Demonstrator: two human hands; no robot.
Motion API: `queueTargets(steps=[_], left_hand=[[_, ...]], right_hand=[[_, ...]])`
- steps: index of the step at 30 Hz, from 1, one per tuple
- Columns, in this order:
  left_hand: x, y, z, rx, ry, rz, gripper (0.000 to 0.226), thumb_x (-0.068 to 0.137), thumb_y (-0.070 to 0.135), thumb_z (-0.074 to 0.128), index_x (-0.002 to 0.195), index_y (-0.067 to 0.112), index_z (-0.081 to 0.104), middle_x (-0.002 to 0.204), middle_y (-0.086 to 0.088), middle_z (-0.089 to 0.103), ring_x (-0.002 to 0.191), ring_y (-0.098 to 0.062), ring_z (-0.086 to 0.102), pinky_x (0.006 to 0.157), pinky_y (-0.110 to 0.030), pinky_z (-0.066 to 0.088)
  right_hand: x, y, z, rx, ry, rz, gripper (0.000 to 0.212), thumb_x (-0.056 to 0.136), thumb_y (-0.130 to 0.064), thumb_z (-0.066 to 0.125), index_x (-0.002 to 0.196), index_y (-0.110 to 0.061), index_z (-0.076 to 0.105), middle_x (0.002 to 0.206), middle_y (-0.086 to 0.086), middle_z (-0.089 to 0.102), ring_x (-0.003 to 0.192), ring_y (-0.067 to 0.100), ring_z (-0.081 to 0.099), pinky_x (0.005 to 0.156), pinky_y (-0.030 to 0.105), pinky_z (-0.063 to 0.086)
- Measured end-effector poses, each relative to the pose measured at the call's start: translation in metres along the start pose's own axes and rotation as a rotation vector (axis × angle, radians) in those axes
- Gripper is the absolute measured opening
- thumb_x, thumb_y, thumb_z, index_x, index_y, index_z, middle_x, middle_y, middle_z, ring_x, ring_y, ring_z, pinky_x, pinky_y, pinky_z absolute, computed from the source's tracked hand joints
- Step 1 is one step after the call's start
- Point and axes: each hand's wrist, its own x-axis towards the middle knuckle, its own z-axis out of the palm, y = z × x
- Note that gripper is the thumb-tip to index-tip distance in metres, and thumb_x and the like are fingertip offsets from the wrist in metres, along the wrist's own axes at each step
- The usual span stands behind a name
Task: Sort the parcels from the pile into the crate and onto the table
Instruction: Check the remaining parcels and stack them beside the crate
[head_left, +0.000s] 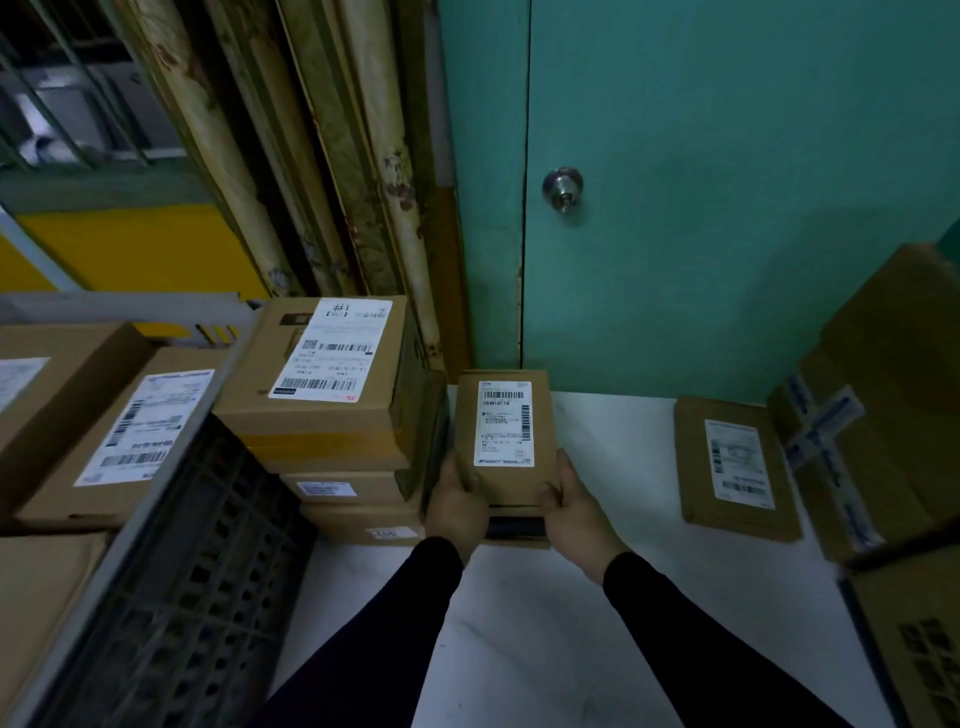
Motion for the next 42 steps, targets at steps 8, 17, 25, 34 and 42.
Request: queueTargets(steps=[8, 17, 25, 34, 42], left_hand=[[0.003, -0.007, -0.001, 0.096, 0.007, -0.020, 0.042, 0.104, 0.007, 0.046, 0.144, 0.018, 0.047, 0.129, -0.010, 0.063, 0.121, -0.029, 0.060, 0.102, -0.041, 0.051], [-0.014, 0.013, -0.012, 0.363, 0.012, 0.017, 0.051, 0.106, 0.020, 0.041, 0.154, 0.020, 0.027, 0.144, -0.015, 0.048, 0.130, -0.036, 0.051, 0.110, -0.049, 0.046], [-0.041, 0.061, -0.014, 0.398, -0.071, 0.216, 0.047, 0.107, 0.030, 0.043, 0.152, 0.020, 0.038, 0.153, -0.009, 0.047, 0.133, -0.028, 0.054, 0.113, -0.041, 0.044], [-0.056, 0.079, 0.089, 0.348, -0.356, 0.223, 0.054, 0.107, 0.033, 0.042, 0.157, 0.014, 0.032, 0.161, -0.012, 0.035, 0.144, -0.031, 0.039, 0.117, -0.038, 0.034], [-0.051, 0.067, 0.186, 0.334, -0.548, 0.058, 0.060, 0.106, 0.024, 0.044, 0.160, 0.009, 0.022, 0.166, -0.009, 0.025, 0.151, -0.026, 0.029, 0.119, -0.030, 0.025]], right_hand=[[-0.005, 0.003, 0.007, -0.045, 0.023, 0.010, 0.055, 0.109, -0.016, 0.036, 0.159, -0.031, 0.019, 0.148, -0.004, 0.050, 0.128, 0.020, 0.053, 0.095, 0.022, 0.043], [-0.008, 0.000, -0.003, -0.027, 0.074, 0.119, 0.056, 0.109, -0.029, 0.040, 0.161, -0.019, 0.020, 0.156, -0.001, 0.040, 0.141, 0.024, 0.043, 0.109, 0.033, 0.040], [-0.021, 0.005, -0.050, 0.014, 0.172, 0.151, 0.056, 0.106, -0.037, 0.048, 0.156, -0.017, 0.034, 0.159, 0.014, 0.039, 0.142, 0.029, 0.042, 0.114, 0.037, 0.036], [-0.032, 0.083, -0.149, 0.199, 0.724, 0.210, 0.036, 0.110, -0.023, 0.021, 0.134, -0.024, 0.046, 0.113, -0.011, 0.066, 0.098, -0.003, 0.050, 0.084, 0.001, 0.032], [-0.040, 0.117, -0.199, 0.099, 0.445, 0.370, 0.040, 0.109, -0.021, 0.042, 0.147, -0.010, 0.041, 0.147, 0.016, 0.049, 0.128, 0.035, 0.050, 0.091, 0.030, 0.038]])
